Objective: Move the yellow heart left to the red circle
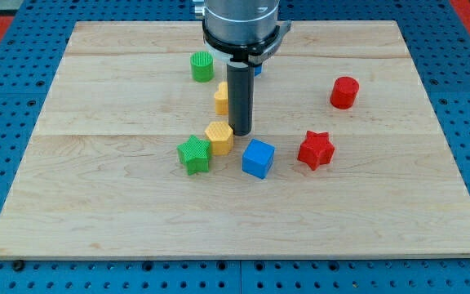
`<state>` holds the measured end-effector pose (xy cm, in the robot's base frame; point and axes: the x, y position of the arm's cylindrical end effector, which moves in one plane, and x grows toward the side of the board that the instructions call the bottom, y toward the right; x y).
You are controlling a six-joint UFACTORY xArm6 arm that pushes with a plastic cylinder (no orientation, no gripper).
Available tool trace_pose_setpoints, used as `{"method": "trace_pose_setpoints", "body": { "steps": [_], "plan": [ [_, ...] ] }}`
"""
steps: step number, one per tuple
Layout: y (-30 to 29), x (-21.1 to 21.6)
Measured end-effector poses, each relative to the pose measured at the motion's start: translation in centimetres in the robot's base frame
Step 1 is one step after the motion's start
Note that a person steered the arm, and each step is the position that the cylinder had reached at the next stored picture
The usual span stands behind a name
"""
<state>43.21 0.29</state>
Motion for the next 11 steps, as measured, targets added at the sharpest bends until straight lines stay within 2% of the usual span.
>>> {"method": "trace_pose_setpoints", "body": {
  "steps": [3, 4, 9, 10, 11],
  "plan": [
    [-8.2, -2.5],
    [-6.2, -4.7],
    [4.7, -6.2],
    [2.8, -6.2],
    [-2.0, -7.8]
  ]
}}
